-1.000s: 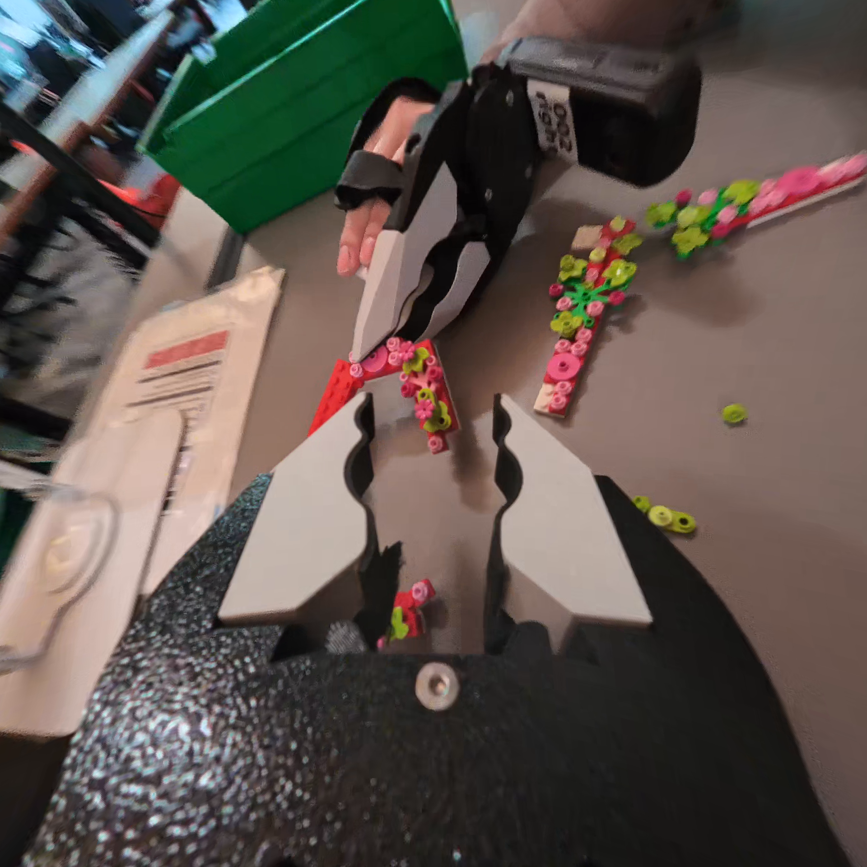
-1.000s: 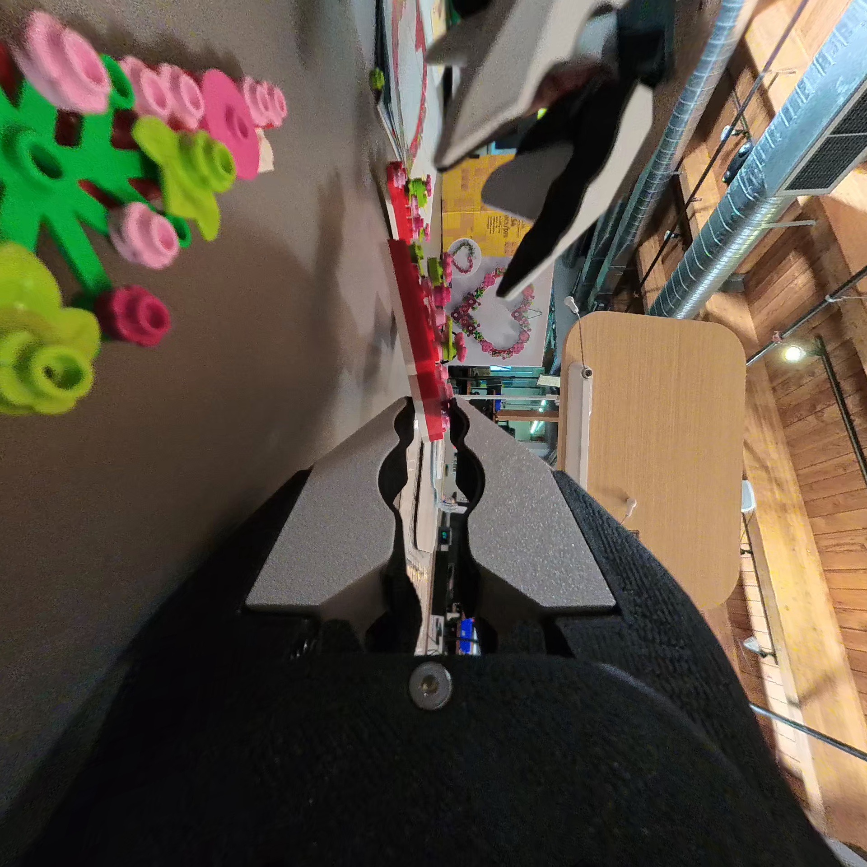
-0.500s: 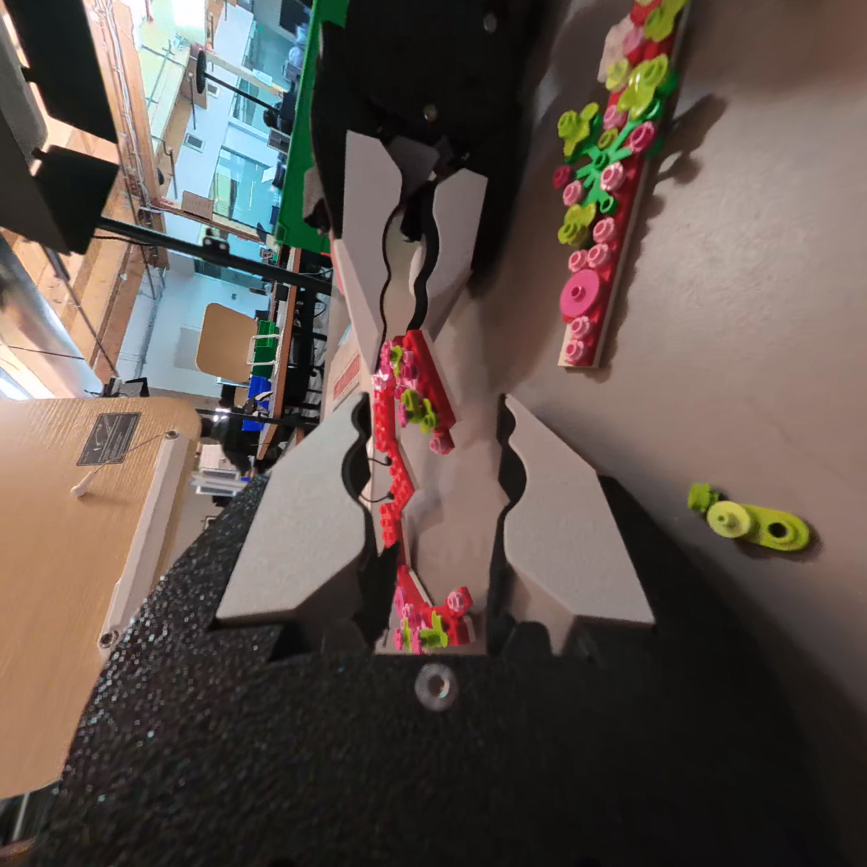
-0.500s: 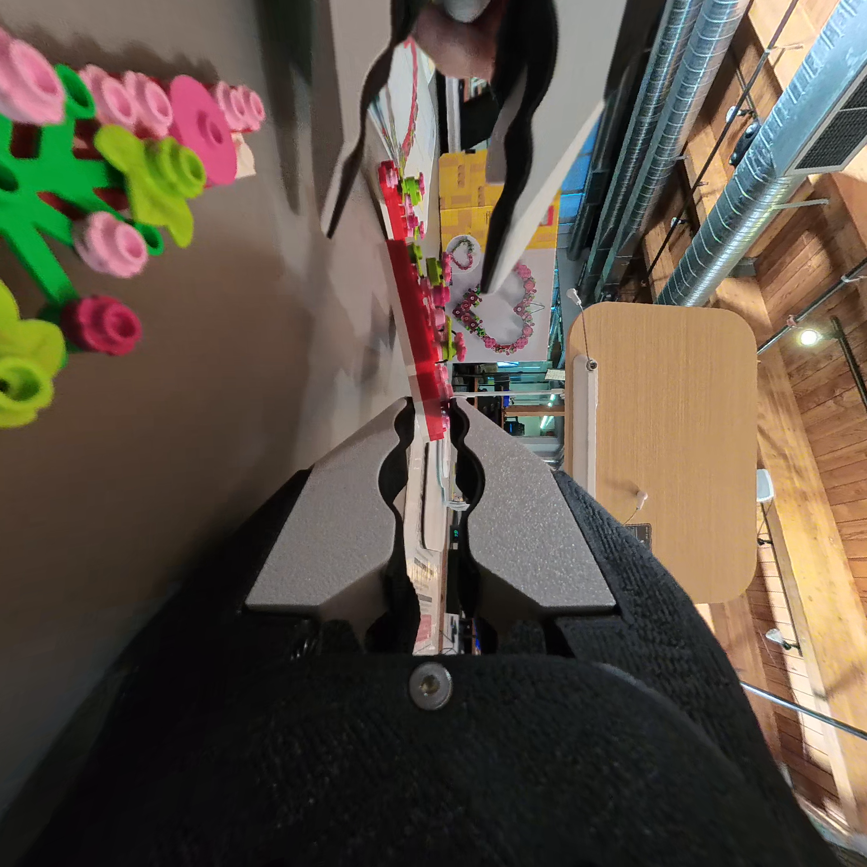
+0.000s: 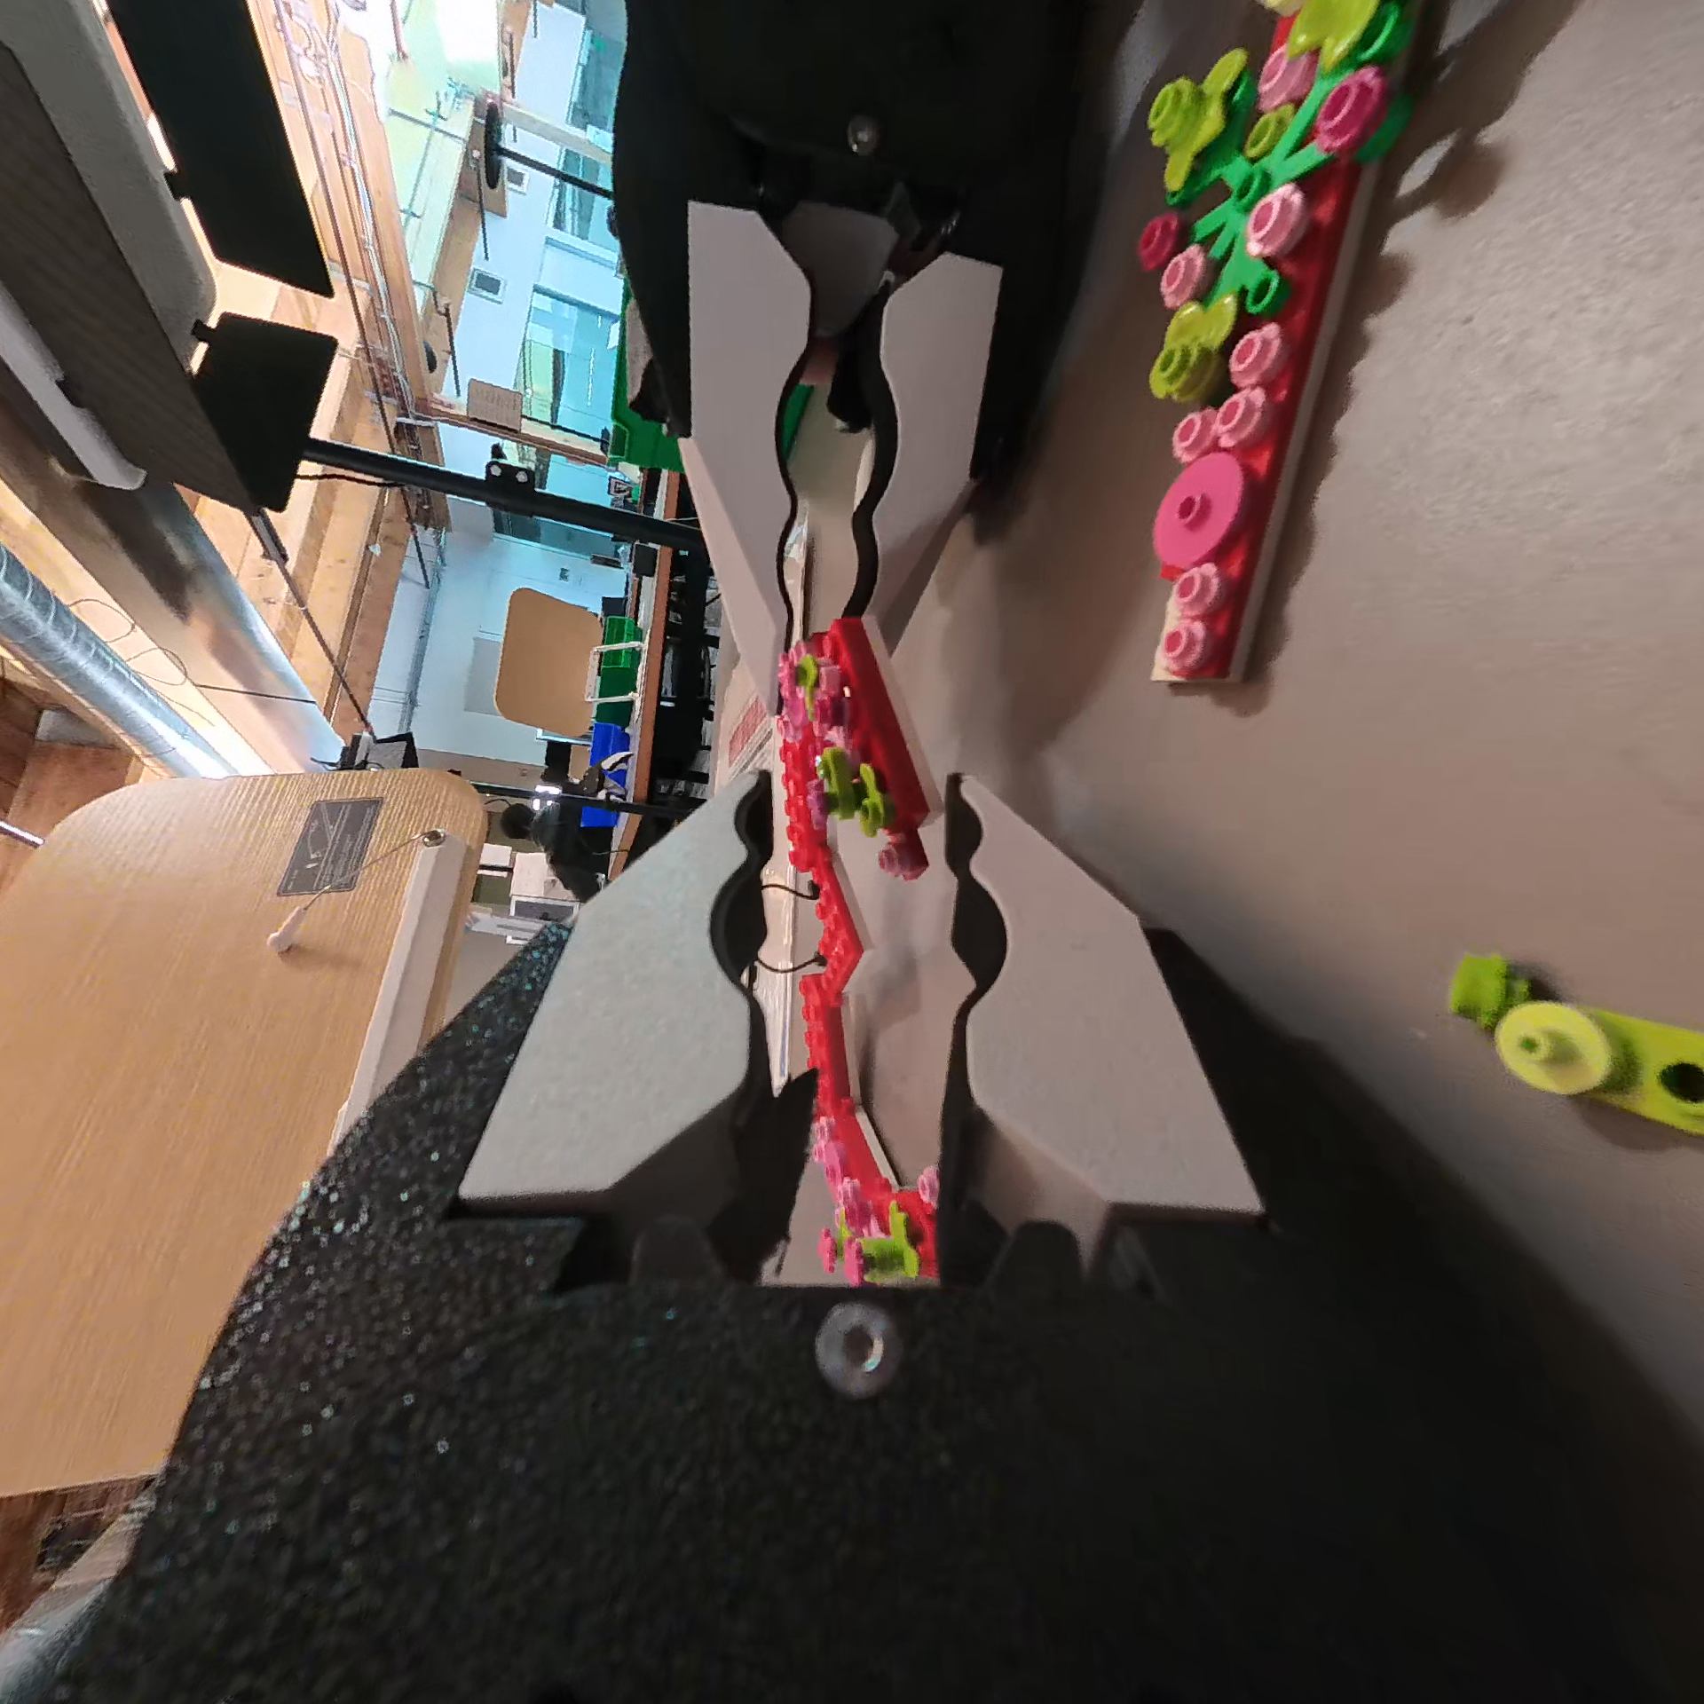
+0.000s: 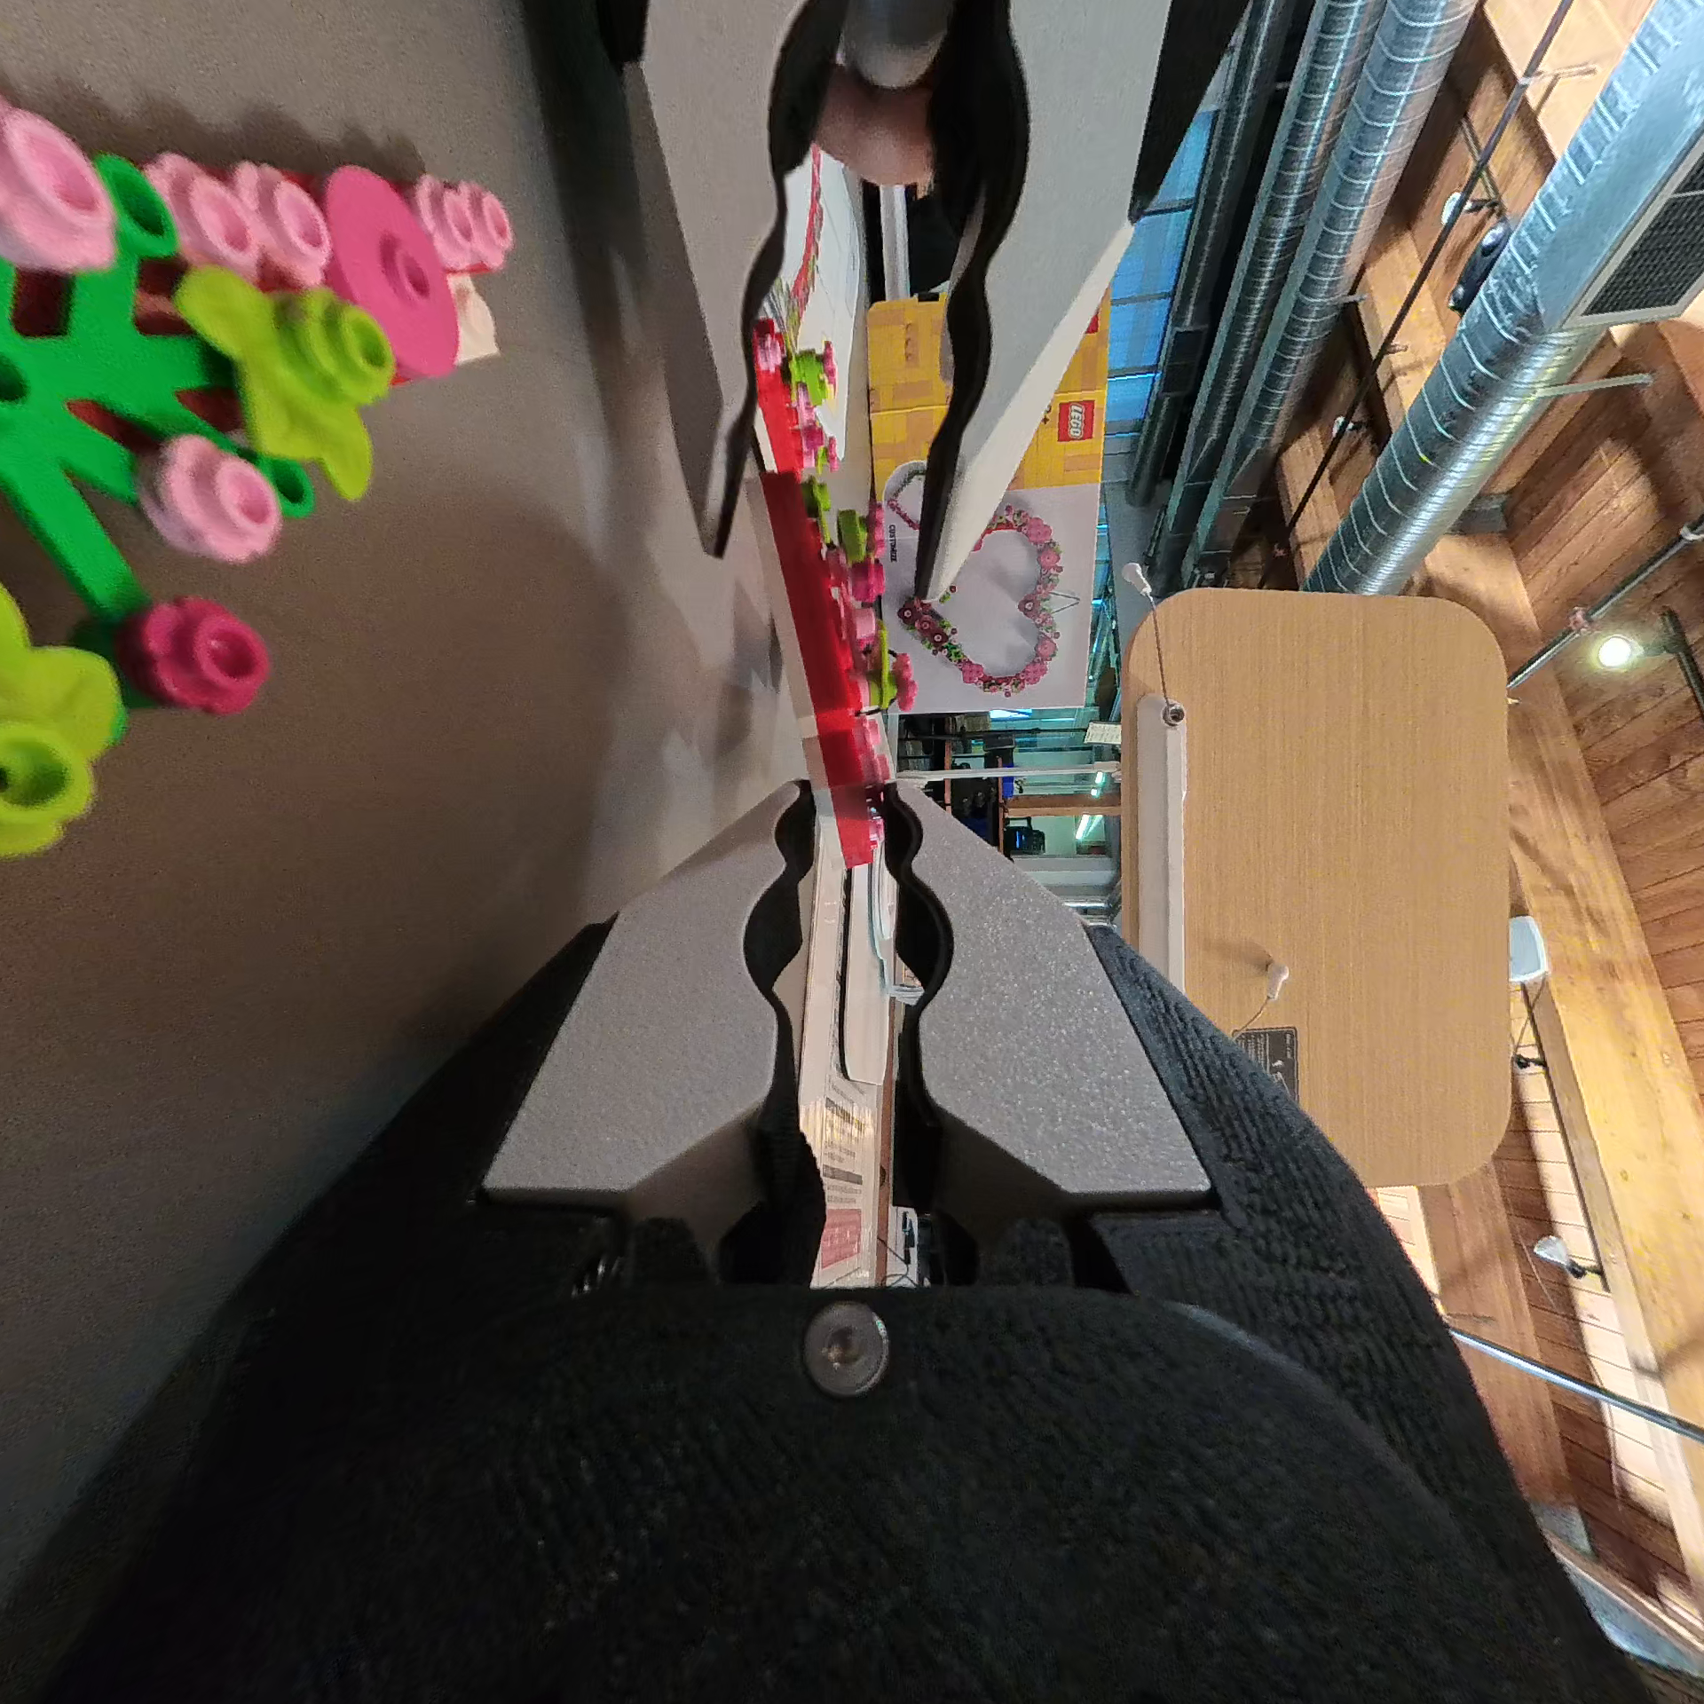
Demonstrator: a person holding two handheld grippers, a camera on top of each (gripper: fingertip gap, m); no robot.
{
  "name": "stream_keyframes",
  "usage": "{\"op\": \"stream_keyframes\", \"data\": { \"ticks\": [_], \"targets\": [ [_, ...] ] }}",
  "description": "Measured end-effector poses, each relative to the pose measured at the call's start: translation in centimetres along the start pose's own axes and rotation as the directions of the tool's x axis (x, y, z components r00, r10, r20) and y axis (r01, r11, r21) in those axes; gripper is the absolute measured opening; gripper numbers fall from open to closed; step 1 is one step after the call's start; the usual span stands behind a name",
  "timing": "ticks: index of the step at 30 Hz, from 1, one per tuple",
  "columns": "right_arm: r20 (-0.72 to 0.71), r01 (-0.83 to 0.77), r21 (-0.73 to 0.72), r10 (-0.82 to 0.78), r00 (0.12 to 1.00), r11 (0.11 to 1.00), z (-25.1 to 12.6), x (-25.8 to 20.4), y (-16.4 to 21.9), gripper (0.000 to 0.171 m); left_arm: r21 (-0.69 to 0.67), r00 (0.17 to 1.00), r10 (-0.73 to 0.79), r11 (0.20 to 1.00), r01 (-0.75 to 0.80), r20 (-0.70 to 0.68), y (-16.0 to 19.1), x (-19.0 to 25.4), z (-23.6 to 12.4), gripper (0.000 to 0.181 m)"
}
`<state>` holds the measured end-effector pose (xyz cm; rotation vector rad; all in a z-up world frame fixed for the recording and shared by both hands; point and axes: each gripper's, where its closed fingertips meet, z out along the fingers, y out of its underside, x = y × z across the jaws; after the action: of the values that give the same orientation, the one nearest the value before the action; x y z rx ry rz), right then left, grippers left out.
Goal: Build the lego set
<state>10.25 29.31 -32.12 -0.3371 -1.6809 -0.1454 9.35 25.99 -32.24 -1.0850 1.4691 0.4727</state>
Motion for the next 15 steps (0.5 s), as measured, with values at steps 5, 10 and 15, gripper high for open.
{"op": "stream_keyframes", "data": {
  "ticks": [5, 10, 15],
  "targets": [
    [0.002, 0.0, -0.001, 0.0, 1.0, 1.0, 0.0, -0.02, 0.02, 0.013, -0.012, 1.0, 0.003, 1.0, -0.003, -0.012, 0.19, 0.18, 0.14, 0.031],
    [0.005, -0.004, -0.002, 0.004, 1.0, 1.0, -0.02, -0.05, 0.04, 0.013, -0.026, 1.0, 0.02, 0.999, -0.02, -0.018, 0.39, 0.37, 0.24, 0.027],
    [0.005, -0.012, 0.001, 0.012, 1.0, 1.0, -0.04, -0.02, 0.02, 0.013, -0.024, 1.0, 0.001, 1.0, -0.002, -0.012, 0.48, 0.09, 0.07, 0.026]
  ]
}}
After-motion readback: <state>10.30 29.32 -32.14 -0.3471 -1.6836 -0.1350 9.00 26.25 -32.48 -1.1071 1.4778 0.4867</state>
